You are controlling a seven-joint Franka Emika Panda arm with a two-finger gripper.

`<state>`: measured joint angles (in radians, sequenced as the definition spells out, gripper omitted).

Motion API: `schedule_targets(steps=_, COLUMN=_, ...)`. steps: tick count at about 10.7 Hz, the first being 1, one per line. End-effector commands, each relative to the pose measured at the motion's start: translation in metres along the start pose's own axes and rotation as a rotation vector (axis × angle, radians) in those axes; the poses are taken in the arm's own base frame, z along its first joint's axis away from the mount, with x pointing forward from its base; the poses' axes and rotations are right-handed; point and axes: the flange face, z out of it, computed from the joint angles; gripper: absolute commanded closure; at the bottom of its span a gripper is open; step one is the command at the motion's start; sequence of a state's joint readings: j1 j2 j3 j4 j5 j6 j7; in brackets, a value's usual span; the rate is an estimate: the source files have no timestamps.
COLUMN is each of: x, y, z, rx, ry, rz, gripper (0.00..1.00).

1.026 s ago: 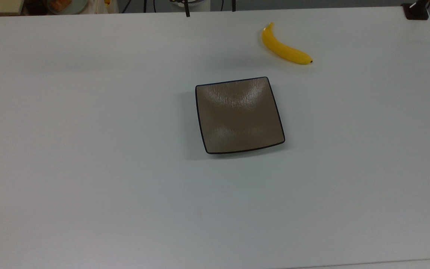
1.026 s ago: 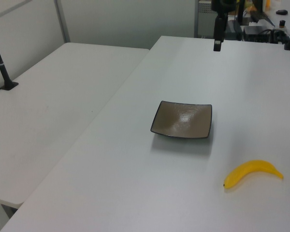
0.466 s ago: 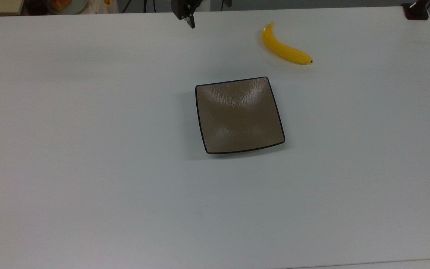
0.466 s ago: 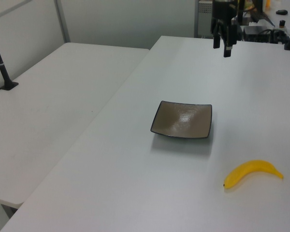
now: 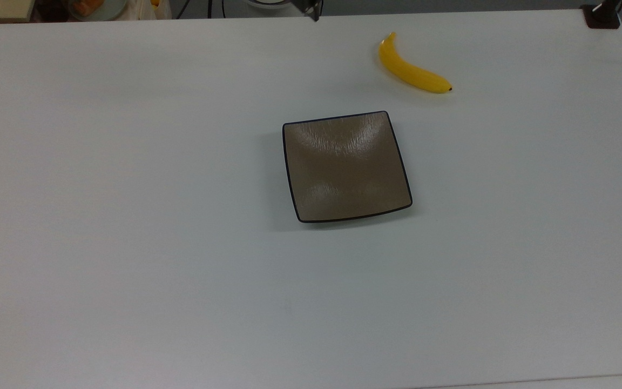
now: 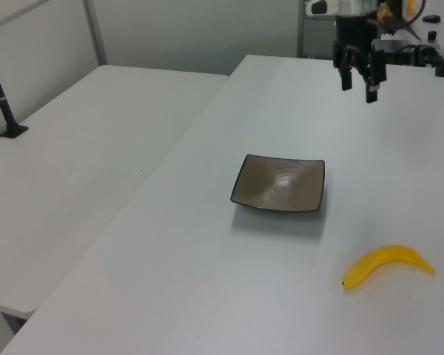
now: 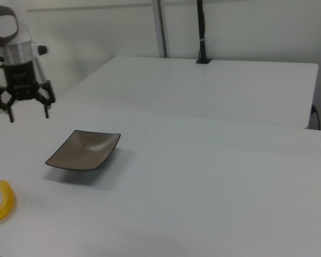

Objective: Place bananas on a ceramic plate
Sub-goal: 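Move the gripper from its raised pose toward the yellow banana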

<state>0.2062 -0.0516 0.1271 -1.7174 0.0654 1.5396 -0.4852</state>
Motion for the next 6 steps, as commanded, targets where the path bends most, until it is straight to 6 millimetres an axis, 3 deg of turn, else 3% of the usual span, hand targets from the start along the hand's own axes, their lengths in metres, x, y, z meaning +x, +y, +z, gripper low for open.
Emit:
schedule_targets(steps=1, x=-0.016, y=-0.061, z=0.021, rx=0.031, ry=-0.031, rz=-0.049, gripper=0.00)
schedule_targets(steps=3, x=-0.006, y=-0.091, z=0.040, rx=0.044, ry=-0.054, rz=-0.054, gripper=0.00)
schedule_targets(steps=6, x=0.011, y=-0.134, z=0.089, rx=0.013, ry=-0.066, rz=-0.034, gripper=0.00)
